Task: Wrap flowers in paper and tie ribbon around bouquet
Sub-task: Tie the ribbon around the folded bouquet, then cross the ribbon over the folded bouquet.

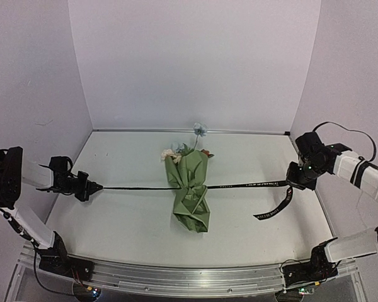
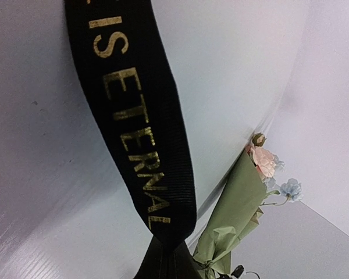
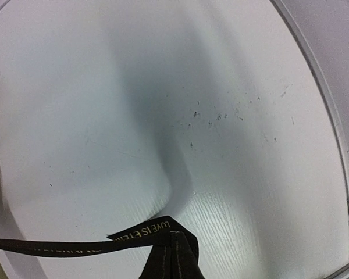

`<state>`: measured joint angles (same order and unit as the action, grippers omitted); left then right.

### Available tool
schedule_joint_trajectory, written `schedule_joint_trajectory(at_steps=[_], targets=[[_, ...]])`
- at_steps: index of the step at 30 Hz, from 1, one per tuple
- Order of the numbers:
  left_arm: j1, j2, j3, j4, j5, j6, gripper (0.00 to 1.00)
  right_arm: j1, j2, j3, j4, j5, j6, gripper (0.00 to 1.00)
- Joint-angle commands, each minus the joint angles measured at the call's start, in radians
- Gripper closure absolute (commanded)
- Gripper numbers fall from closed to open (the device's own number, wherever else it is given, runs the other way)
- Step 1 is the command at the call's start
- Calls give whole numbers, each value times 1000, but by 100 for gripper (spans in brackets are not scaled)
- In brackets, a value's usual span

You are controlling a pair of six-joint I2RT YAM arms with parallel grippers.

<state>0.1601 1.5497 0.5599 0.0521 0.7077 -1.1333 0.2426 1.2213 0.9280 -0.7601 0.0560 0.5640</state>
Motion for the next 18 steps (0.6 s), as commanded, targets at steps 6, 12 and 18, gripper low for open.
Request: schedule_joint_trajectory(at_steps=[6,12,18], targets=[[93,7,85,19,-259,30,100,130,158,128,-268,710,-225,100],[93,14,65,12,-271,35,100,104,286,128,-267,721,-250,100],[119,46,37,9,-265,25,100,-60,231,20,-219,504,-139,100]])
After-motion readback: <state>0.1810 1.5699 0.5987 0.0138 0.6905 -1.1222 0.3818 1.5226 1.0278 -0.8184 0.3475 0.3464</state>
